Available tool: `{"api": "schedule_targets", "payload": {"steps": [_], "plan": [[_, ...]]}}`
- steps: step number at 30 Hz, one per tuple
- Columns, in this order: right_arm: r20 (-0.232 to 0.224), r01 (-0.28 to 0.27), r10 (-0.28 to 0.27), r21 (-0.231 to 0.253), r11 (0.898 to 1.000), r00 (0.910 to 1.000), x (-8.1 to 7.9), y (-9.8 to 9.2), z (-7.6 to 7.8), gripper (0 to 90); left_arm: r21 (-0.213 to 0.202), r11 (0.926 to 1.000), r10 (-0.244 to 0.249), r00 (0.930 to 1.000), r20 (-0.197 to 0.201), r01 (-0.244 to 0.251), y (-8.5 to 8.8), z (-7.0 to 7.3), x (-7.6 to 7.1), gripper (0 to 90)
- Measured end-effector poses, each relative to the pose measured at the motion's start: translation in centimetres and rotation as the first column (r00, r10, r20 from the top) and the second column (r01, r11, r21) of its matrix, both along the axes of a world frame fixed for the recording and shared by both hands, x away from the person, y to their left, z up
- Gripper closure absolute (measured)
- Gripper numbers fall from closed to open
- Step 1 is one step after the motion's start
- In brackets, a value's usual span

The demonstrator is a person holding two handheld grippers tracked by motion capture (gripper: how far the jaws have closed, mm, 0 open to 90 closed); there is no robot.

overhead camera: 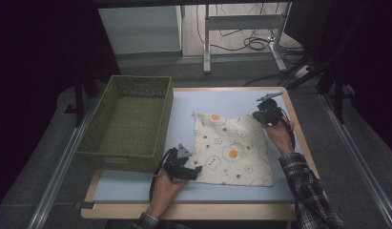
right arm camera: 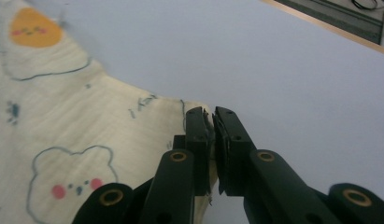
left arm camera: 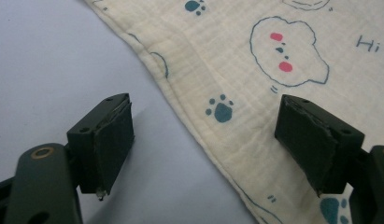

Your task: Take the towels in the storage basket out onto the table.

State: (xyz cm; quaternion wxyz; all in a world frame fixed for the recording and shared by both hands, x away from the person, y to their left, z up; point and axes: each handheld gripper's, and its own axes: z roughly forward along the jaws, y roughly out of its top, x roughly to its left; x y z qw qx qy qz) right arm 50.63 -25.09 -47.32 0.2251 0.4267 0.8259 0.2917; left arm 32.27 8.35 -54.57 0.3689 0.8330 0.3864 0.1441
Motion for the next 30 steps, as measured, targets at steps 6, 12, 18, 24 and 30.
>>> {"api": "schedule_targets", "payload": {"steps": [6,12,18,24,30], "plan": [[-0.010,0.054,-0.054,-0.039,0.998,0.9985,1.4,-1.4,-0.9,83.5,-0.001,1.0000,0.001,1.0000,0.000,-0.001,0.0,0.0,0.0,19.5],[-0.006,0.063,-0.063,-0.013,0.998,0.9980,1.2,-2.7,-0.8,68.6,-0.001,1.0000,0.001,1.0000,-0.002,-0.001,0.0,0.0,0.0,19.5],[-0.011,0.061,-0.061,0.025,0.998,0.9981,0.2,-3.7,-0.9,61.6,-0.001,1.0000,-0.002,1.0000,-0.008,0.002,0.0,0.0,0.1,18.2],[-0.047,0.060,-0.056,0.085,0.995,0.9973,-0.4,-5.0,-1.5,61.8,-0.001,1.0000,0.005,0.9998,-0.021,-0.005,-0.2,0.1,0.3,14.9],[-0.074,0.055,-0.046,0.131,0.990,0.9962,-1.2,-5.9,-2.2,61.6,-0.016,0.9997,0.016,0.9993,-0.034,-0.016,-0.8,0.5,1.2,15.2]]}}
